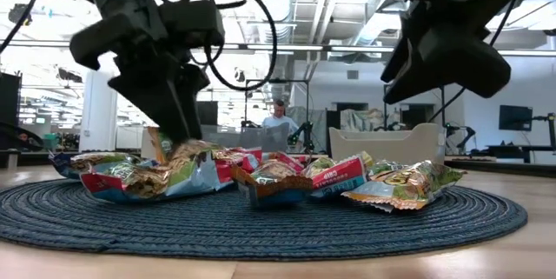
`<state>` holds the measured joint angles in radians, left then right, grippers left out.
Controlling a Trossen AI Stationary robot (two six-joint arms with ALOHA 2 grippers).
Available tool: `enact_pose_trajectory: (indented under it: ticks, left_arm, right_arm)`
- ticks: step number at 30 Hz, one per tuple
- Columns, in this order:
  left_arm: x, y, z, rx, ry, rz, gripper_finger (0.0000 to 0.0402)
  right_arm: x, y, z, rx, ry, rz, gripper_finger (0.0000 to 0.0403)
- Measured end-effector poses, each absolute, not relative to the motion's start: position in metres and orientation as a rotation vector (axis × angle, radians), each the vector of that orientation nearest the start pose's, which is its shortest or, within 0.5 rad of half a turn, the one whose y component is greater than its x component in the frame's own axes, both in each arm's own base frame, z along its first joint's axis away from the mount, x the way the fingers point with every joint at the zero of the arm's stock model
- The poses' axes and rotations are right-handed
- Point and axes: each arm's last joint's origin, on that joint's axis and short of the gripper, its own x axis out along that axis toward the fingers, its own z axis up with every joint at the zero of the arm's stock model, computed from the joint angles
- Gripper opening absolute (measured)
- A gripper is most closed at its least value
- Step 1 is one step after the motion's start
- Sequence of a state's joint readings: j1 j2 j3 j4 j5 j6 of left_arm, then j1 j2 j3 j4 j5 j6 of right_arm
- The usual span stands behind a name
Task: Pick and place Granola Bars by type
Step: Put the yellow granola bar into the black bin
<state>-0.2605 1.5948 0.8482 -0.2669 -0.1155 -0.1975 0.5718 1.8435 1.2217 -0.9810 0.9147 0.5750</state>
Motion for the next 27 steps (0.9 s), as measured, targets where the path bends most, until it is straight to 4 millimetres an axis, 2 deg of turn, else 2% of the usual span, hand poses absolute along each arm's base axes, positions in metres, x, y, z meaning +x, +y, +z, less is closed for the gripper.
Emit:
enact_pose_trajectory:
  ticks: [12,15,24,27]
  left_arm:
    - [0.2872,-0.0731,0.1548,0.013,1.066,-0.038,0.0188]
    - [0.2857,-0.0730,0.1540,0.022,1.084,-0.051,0.0158]
    - [0.2829,-0.0723,0.1526,0.067,1.116,-0.075,0.0015]
    - [0.2829,-0.0723,0.1526,0.110,1.114,-0.100,0.0005]
  right_arm:
    - [0.2841,0.1539,0.1783,-0.582,1.020,-0.571,0.0214]
    - [0.2841,0.1539,0.1784,-0.582,1.020,-0.571,0.0214]
    - [0.2841,0.1539,0.1783,-0.583,1.020,-0.571,0.0214]
    - [0.2841,0.1538,0.1783,-0.583,1.020,-0.571,0.0214]
